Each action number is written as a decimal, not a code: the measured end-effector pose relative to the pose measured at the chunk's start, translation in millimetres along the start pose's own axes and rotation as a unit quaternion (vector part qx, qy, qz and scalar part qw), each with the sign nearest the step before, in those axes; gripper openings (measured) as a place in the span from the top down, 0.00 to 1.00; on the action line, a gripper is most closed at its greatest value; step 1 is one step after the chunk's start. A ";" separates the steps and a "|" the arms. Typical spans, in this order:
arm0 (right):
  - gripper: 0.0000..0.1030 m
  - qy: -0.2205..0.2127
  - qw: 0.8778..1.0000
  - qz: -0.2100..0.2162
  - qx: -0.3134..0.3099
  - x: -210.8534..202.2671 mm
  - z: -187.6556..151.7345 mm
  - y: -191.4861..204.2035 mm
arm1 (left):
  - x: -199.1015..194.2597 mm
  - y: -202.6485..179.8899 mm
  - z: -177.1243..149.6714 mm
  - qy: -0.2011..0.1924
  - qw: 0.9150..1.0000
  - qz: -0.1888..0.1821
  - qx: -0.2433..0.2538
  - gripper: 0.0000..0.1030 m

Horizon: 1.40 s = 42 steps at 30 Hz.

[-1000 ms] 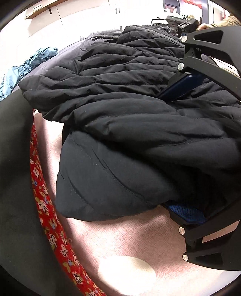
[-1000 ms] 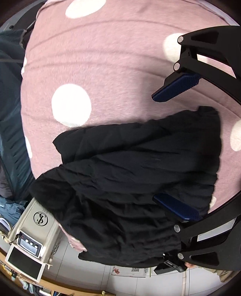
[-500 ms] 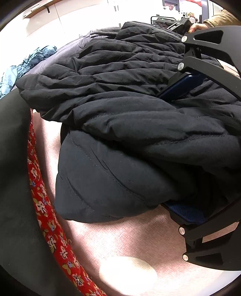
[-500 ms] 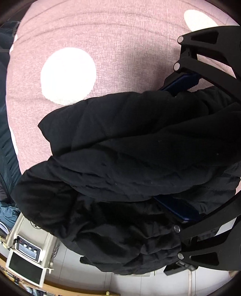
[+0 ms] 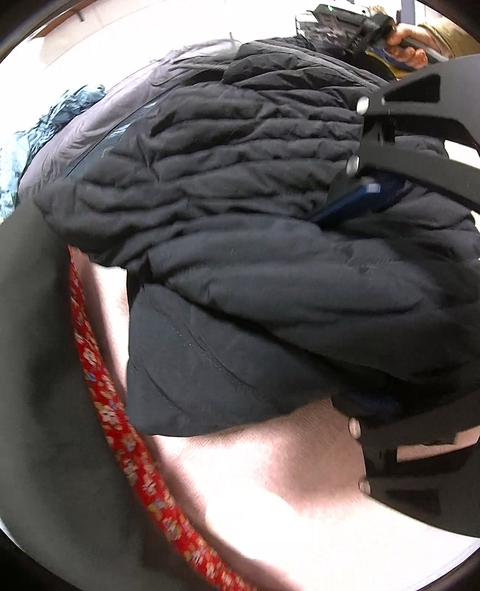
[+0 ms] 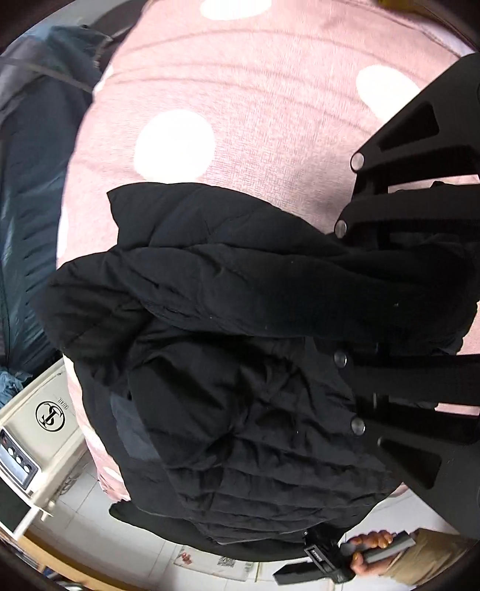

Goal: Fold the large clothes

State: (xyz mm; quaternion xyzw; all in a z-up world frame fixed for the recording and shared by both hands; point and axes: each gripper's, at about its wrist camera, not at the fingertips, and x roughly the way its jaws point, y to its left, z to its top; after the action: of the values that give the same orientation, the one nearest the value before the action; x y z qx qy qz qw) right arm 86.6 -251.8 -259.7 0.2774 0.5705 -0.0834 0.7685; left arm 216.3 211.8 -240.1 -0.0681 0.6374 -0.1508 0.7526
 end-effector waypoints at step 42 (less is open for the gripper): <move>0.89 -0.211 0.958 -0.104 0.162 -329.7 -250.5 -94.7 | -155.2 -384.4 -100.3 -0.133 0.864 -0.210 0.437 0.84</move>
State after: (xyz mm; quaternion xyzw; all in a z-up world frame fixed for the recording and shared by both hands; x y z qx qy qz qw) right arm -274.1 -262.1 -35.5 0.3131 0.3998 -0.3105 0.8036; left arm 42.1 -93.9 1.0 0.1165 0.3710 -0.5578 0.7332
